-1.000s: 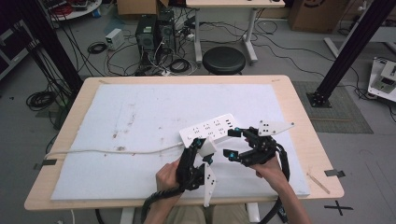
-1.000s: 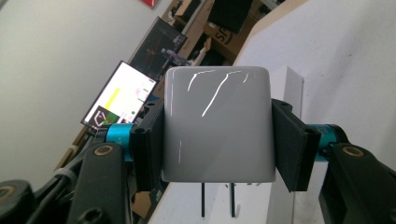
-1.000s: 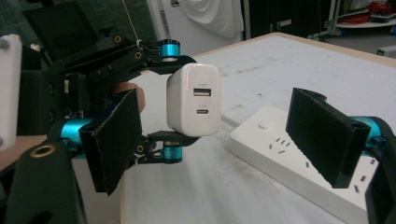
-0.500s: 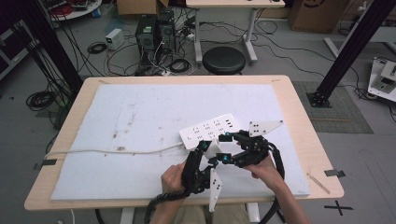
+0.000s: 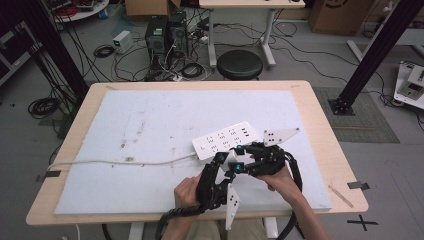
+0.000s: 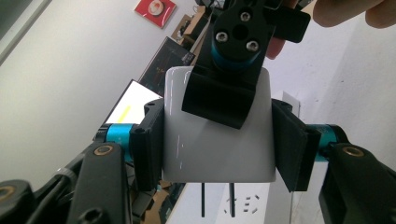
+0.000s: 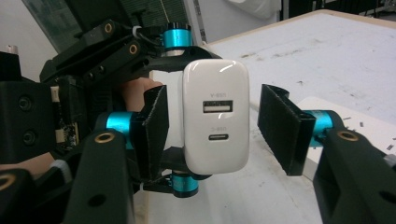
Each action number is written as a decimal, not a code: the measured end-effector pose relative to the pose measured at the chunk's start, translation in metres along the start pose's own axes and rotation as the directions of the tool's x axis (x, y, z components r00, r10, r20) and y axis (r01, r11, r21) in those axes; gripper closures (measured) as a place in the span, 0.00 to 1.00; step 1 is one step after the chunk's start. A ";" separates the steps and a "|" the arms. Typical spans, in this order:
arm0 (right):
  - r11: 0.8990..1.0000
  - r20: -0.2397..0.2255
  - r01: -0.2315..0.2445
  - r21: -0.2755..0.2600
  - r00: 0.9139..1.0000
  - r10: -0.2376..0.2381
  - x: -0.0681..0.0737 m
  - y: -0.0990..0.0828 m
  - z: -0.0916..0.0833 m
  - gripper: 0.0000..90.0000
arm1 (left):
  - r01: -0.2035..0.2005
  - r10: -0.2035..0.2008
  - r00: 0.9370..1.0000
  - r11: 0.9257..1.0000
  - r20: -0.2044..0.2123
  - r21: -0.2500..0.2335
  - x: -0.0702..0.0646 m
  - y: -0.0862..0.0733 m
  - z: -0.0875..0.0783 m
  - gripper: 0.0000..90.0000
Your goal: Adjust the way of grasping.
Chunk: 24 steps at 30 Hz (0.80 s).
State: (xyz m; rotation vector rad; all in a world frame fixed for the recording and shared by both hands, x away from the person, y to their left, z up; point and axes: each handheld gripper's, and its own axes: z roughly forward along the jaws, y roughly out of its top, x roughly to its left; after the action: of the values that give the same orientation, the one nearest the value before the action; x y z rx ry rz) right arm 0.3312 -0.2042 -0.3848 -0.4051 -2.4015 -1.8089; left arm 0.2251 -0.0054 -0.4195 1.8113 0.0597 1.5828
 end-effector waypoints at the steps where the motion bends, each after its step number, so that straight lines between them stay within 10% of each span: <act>1: 1.000 0.000 0.000 0.000 1.000 0.000 0.000 0.000 0.000 0.53 | 0.000 0.000 1.000 1.000 0.000 0.000 0.000 0.000 0.000 0.47; 24: 0.999 -0.034 -0.030 0.017 0.999 0.030 -0.001 -0.002 0.001 0.67 | -0.007 0.008 1.000 1.000 0.016 -0.022 -0.001 0.001 0.000 0.47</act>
State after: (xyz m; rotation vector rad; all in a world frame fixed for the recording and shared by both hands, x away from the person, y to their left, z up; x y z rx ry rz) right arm 0.3320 -0.2040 -0.3875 -0.4025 -2.3727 -1.7680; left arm 0.2241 -0.0063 -0.4198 1.8091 0.0275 1.5677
